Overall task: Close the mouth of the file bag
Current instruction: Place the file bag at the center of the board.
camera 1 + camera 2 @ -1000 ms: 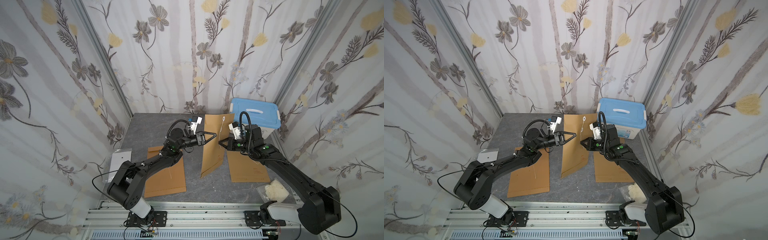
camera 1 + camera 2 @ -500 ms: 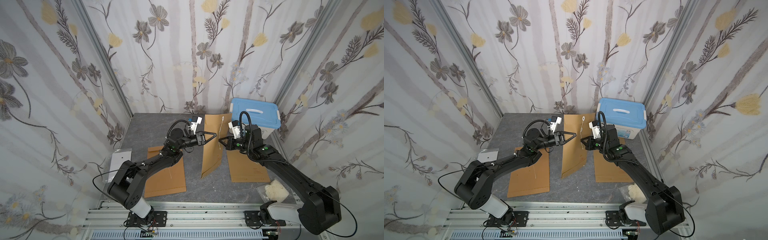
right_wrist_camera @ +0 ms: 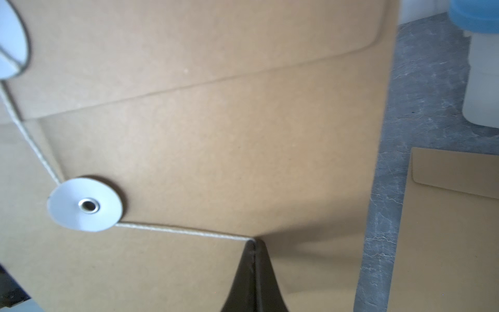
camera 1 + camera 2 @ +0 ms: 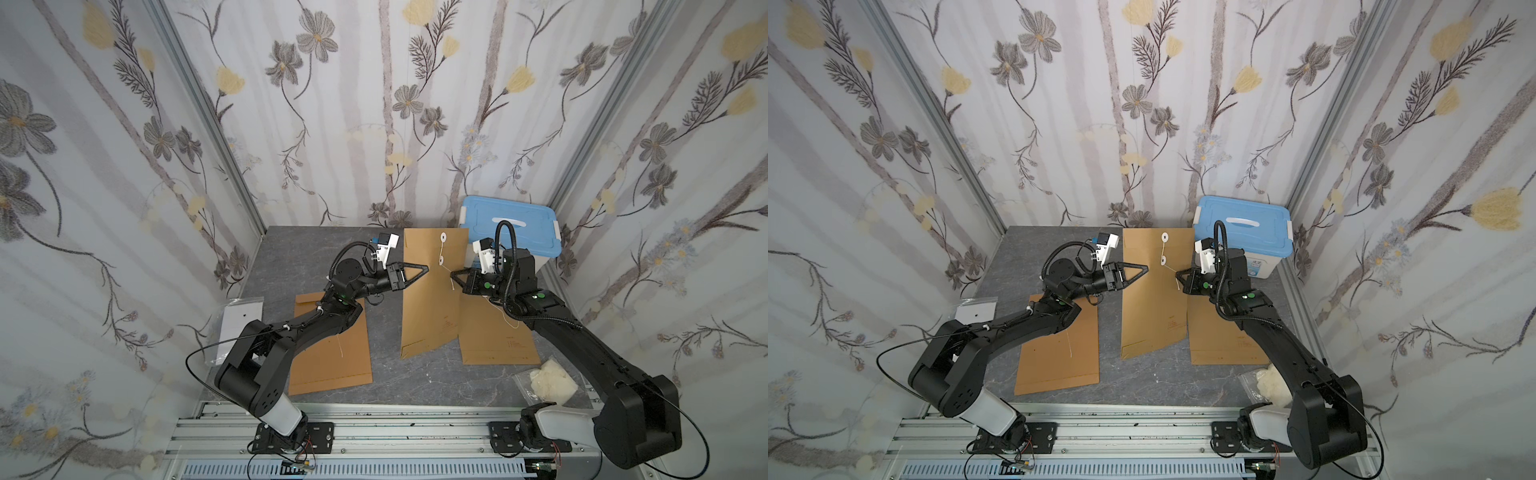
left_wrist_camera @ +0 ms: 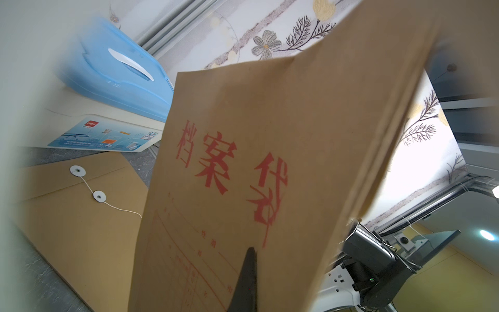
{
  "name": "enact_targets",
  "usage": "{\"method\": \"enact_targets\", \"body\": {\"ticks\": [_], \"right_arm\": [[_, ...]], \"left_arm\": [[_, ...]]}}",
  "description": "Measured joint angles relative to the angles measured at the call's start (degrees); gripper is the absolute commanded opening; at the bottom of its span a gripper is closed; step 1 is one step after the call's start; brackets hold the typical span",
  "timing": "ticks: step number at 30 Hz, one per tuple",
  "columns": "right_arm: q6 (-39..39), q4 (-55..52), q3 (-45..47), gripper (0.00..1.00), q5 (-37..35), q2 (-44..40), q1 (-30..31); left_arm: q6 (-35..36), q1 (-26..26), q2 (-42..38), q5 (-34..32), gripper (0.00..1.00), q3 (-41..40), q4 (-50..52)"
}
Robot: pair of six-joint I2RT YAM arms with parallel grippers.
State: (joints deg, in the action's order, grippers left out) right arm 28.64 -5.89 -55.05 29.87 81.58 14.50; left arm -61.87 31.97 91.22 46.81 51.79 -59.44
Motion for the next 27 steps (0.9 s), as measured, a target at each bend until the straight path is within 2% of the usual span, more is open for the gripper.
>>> {"method": "enact_targets", "body": {"ticks": [17,25,27], "right_arm": [[-1.68,-4.63,-2.21,0.00,0.17,-3.08,-6.05],[-1.70,-4.57,-1.16,0.00,0.50,-4.35,-6.69],[-1.70,-4.72,-0.20,0.04,0.48,-4.26,-6.82]], "left_arm": [[-3.10,-1.97,1.18,2.54,0.00,-4.07,-6.01],[-0.72,-2.71,-0.07,1.77,0.00,-6.19,-2.14],[0.92,-2.73,-0.85,1.42,0.00,-6.62,0.44]]}}
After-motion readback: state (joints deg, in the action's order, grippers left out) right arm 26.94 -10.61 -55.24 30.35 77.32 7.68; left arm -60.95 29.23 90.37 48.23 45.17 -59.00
